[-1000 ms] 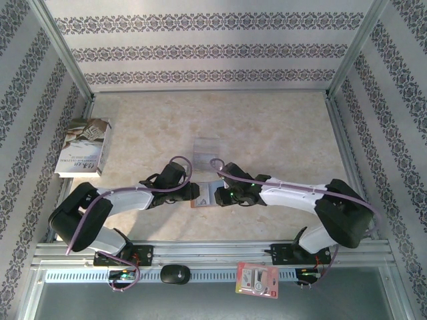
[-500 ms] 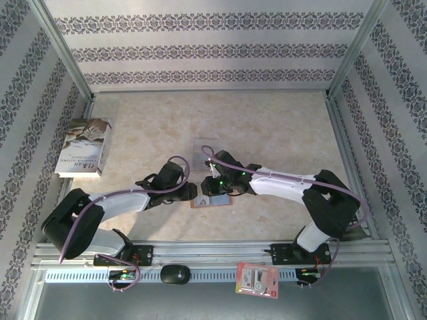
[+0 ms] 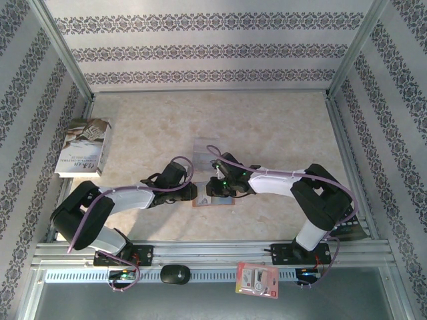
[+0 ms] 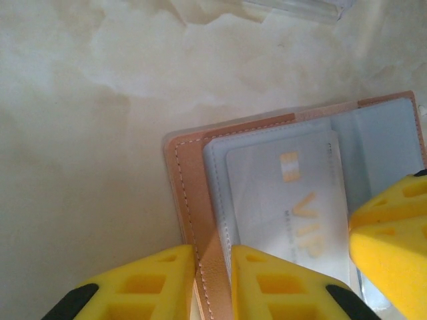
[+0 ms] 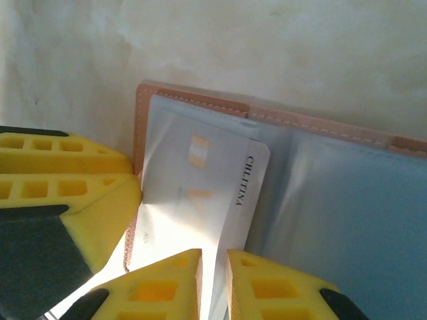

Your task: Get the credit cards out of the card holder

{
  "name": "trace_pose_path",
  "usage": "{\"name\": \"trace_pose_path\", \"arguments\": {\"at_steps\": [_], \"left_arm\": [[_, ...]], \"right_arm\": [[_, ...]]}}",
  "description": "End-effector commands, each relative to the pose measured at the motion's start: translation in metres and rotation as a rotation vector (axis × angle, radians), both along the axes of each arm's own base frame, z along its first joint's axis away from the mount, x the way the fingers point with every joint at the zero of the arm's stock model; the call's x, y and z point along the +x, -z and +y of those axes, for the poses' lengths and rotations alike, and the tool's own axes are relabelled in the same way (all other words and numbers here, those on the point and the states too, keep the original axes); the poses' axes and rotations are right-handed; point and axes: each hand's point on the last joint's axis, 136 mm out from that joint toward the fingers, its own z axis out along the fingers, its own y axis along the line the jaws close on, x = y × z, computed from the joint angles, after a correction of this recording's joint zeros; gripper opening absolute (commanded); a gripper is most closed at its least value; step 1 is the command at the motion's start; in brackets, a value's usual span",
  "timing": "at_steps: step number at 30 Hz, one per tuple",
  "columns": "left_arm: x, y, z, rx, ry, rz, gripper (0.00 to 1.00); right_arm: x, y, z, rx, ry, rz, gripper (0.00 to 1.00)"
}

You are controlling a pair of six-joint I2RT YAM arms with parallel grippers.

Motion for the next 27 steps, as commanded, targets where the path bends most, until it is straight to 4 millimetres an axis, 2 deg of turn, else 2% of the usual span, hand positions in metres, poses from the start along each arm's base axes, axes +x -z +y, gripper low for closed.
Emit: {"name": "trace_pose_path", "arguments": {"at_steps": [1,10,27], "left_arm": [[-0.014,0.017,0.004,0.044,0.029,0.052,0.2],[-0.015,0.018,0.002,0.032,0.028,0.054,0.2],[-0.018,0.024,-0.001,0.017,0.031,0.077,0.17]], "right_arm": [[0.003,0.004,-0.005,0.004,0.042,0.017,0.18],[0.007,0.003,-0.015,0.007,0.097,0.022,0.22],[0.005,0.013,-0.006,0.096,0.128,0.098,0.17]]}}
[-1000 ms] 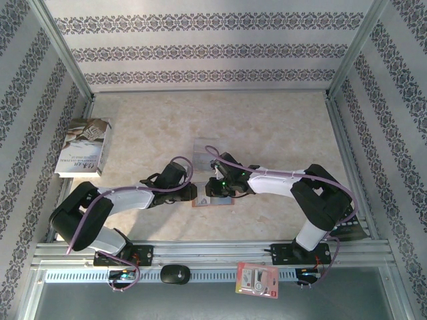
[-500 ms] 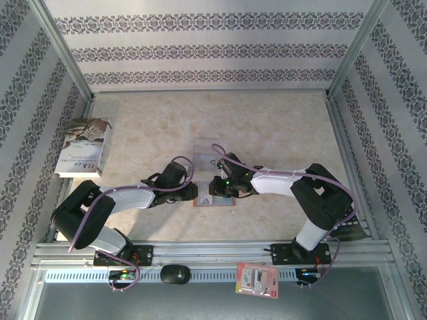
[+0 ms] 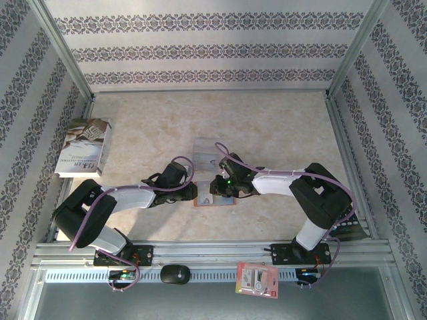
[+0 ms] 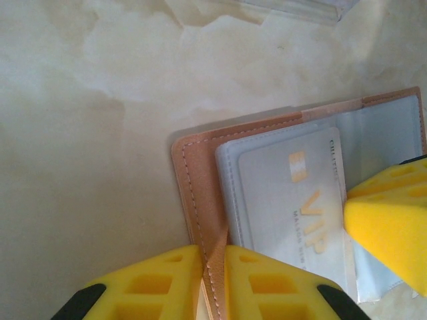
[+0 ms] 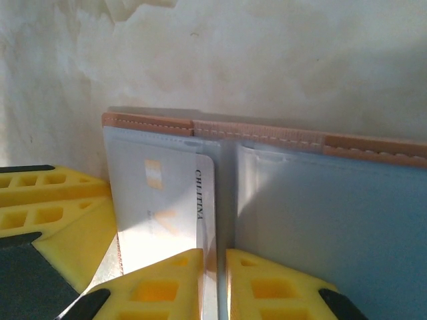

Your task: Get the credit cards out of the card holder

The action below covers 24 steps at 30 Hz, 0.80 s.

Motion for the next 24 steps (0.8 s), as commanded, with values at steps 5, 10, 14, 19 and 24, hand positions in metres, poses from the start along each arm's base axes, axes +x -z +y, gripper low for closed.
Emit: {"name": "trace_pose_path", "arguments": {"at_steps": [5,10,14,19,24], "left_arm": [[-0.019,0.022,0.001,0.025,0.031,0.077,0.16],[-0.019,0.023,0.0,0.03,0.034,0.083,0.15],[-0.019,0.023,0.0,0.03,0.035,0.085,0.15],[-0.019,0.022,0.001,0.034,0.03,0.084,0.14],[-0.02,0.022,0.002,0.035,0.029,0.085,0.14]], "right_arm": [[0.0,0.001,0.008,0.094,0.011,0.029,0.18],[0.0,0.0,0.007,0.114,0.02,0.031,0.14],[0.001,-0.001,0.005,0.117,0.025,0.026,0.07],[0.001,0.0,-0.001,0.104,0.041,0.021,0.0],[-0.002,0.002,-0.014,0.062,0.066,0.012,0.0]]}}
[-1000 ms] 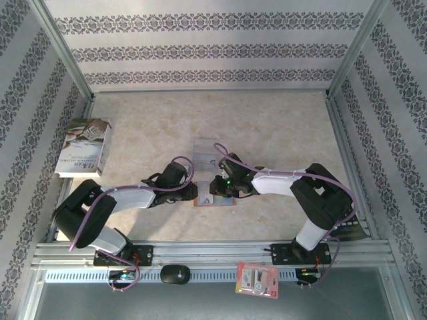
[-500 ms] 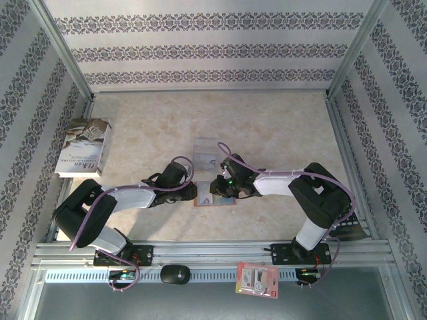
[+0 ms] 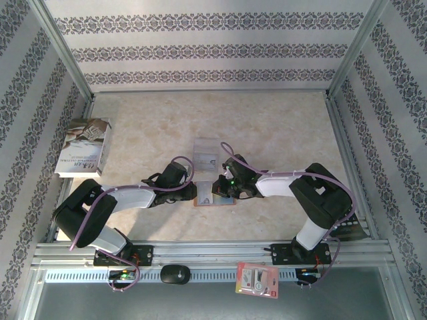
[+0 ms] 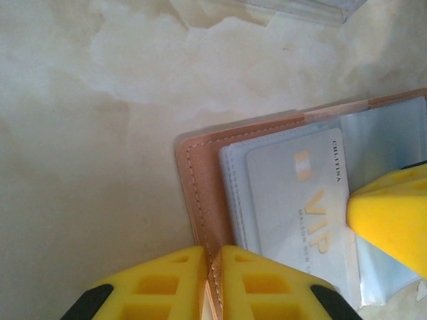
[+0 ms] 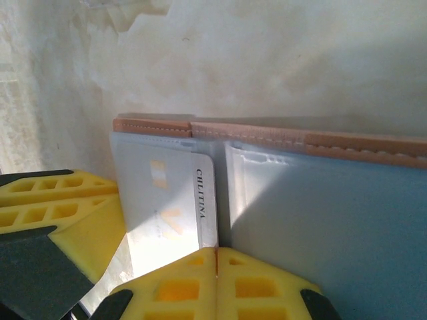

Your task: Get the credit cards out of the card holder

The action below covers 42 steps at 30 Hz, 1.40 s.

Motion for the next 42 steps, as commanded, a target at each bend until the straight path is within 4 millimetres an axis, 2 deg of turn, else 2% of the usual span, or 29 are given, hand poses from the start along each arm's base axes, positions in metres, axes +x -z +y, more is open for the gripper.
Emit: {"name": "trace_pose_path", "arguments": {"at_steps": [1,12,24,34,42], "left_arm": [[-0.021,0.022,0.002,0.03,0.032,0.091,0.14],[-0.019,0.021,0.0,0.024,0.036,0.087,0.12],[-0.016,0.016,-0.003,0.021,0.05,0.075,0.12],[-0.013,0.013,-0.004,0.016,0.054,0.069,0.12],[-0.009,0.01,-0.007,0.014,0.061,0.062,0.12]], "right_arm": [[-0.002,0.001,-0.014,-0.038,0.027,-0.013,0.0],[-0.005,-0.008,-0.039,-0.128,0.054,-0.067,0.0],[0.001,-0.028,-0.051,-0.227,0.001,-0.142,0.0],[0.004,-0.039,-0.051,-0.268,-0.046,-0.174,0.0],[0.002,-0.039,-0.054,-0.311,-0.071,-0.186,0.0]]}}
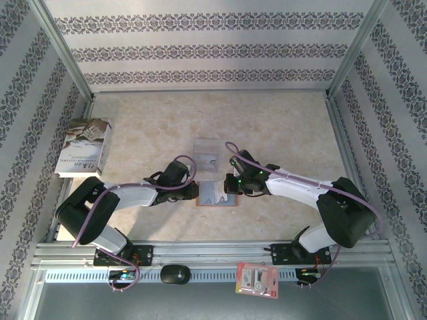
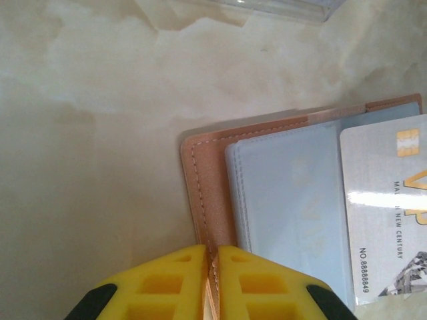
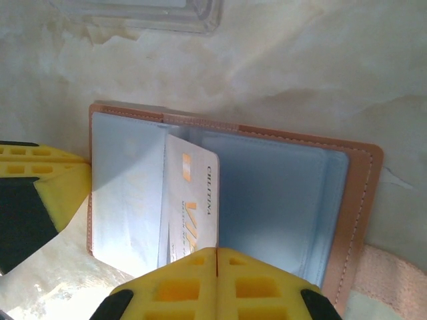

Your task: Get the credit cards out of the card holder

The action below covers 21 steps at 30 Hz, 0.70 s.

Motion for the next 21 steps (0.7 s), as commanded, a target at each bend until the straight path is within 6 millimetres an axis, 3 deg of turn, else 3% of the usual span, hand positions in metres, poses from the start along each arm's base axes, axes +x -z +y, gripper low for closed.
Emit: {"name": "trace_pose_path", "arguments": {"at_steps": [1,9,13,21], "left_arm": [[-0.011,0.012,0.002,0.033,0.033,0.053,0.12],[-0.011,0.011,0.001,0.026,0.033,0.053,0.13],[-0.011,0.011,0.001,0.023,0.033,0.053,0.12],[-0.011,0.011,0.001,0.021,0.034,0.054,0.13]], "right_arm": [[0.003,-0.009,-0.003,-0.034,-0.014,-0.038,0.0],[-0.005,-0.006,0.011,-0.036,-0.052,-0.04,0.0],[-0.005,-0.007,0.023,0.02,-0.065,-0.044,0.15],[-0.005,-0.007,0.034,0.068,-0.08,-0.026,0.25]]}}
